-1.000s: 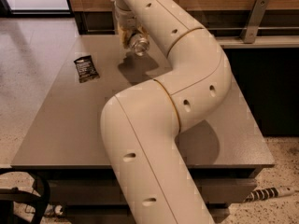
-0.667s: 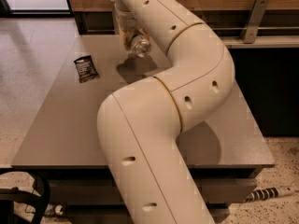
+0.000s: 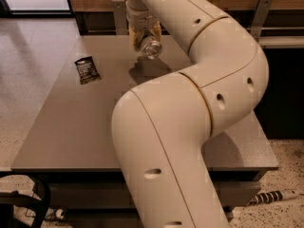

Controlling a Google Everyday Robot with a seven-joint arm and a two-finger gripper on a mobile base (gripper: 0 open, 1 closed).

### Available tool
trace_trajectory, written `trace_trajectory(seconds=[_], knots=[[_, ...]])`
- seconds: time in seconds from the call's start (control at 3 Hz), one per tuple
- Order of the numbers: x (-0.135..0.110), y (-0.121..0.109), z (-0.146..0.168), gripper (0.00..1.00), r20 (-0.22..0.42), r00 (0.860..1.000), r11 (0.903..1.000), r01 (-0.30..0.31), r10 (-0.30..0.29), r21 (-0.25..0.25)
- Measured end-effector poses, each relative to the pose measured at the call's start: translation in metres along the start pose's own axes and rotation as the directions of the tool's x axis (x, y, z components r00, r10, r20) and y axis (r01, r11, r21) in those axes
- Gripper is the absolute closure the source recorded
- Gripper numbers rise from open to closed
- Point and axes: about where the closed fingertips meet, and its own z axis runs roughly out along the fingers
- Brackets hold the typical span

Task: Place 7up can upright

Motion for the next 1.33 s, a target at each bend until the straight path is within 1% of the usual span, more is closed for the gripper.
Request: trace_trajectory(seconds=[0.33, 0.67, 1.0, 1.33], knots=[[0.01, -0.01, -0.01, 1.0, 0.061, 0.998, 0.9971, 0.028, -0.024, -0.071], [0.023, -0.02, -0.022, 1.0, 0.163, 0.985, 0.9819, 0.088, -0.06, -0.168], [0.032, -0.027, -0.028, 1.0, 0.241, 0.967, 0.961, 0.137, -0.077, -0.24], [0.03, -0.031, -0.028, 1.0, 0.336, 0.936, 0.9341, 0.208, -0.104, -0.29]])
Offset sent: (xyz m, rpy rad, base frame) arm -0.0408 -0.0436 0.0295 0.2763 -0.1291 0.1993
